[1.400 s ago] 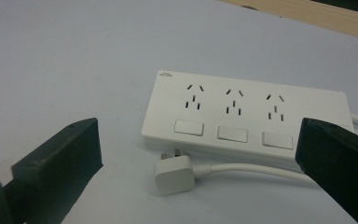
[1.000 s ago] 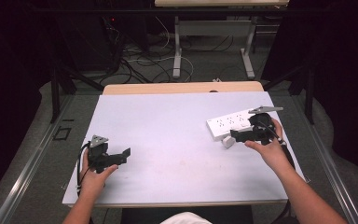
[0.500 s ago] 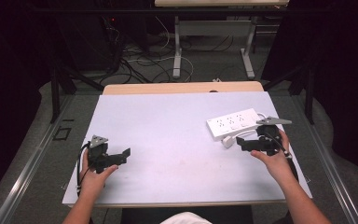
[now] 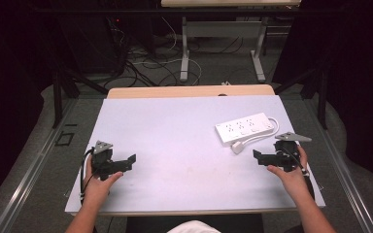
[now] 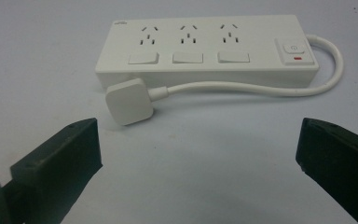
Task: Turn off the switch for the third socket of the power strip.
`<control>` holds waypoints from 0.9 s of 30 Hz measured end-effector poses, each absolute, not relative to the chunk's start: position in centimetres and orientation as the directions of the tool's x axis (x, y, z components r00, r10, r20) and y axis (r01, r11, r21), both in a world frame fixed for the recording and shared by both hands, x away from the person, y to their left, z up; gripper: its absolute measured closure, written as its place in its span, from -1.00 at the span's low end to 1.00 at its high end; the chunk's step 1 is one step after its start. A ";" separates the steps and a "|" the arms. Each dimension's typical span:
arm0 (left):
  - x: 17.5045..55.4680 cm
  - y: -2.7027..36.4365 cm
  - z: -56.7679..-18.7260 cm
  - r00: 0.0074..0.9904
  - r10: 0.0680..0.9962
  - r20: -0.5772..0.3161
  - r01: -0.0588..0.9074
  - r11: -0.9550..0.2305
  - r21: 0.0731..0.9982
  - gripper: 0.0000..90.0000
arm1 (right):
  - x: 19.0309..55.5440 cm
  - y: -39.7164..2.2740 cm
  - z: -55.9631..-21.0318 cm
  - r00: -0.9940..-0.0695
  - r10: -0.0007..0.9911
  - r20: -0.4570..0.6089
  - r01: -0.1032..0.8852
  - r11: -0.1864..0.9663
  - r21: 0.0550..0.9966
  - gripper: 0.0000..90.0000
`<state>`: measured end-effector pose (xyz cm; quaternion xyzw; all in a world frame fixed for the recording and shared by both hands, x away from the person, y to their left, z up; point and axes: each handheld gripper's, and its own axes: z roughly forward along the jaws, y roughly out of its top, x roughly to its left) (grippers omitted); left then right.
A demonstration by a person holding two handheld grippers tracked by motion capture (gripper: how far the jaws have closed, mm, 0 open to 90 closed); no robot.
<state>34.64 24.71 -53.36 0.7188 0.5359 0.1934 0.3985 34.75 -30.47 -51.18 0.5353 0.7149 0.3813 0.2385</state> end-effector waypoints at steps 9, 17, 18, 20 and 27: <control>34.7 24.7 -53.4 0.355 0.923 -0.147 0.616 -0.112 0.780 -0.98 | 34.5 -32.0 -52.3 -0.266 0.961 0.078 0.576 0.094 0.812 -1.00; 34.7 24.6 -53.4 0.356 0.923 -0.148 0.617 -0.113 0.779 -0.98 | 34.6 -33.3 -53.3 -0.216 0.973 0.076 0.575 0.063 0.816 -1.00; 34.7 24.6 -53.4 0.356 0.923 -0.148 0.617 -0.113 0.778 -0.98 | 34.6 -33.4 -53.4 -0.211 0.974 0.079 0.575 0.058 0.816 -1.00; 34.7 24.7 -53.4 0.356 0.922 -0.150 0.618 -0.112 0.778 -0.98 | 34.6 -33.7 -53.6 -0.197 0.977 0.086 0.576 0.044 0.816 -1.00; 34.8 24.6 -53.4 0.358 0.922 -0.147 0.621 -0.117 0.775 -0.98 | 34.6 -34.3 -54.2 -0.167 0.981 0.099 0.587 0.018 0.810 -1.00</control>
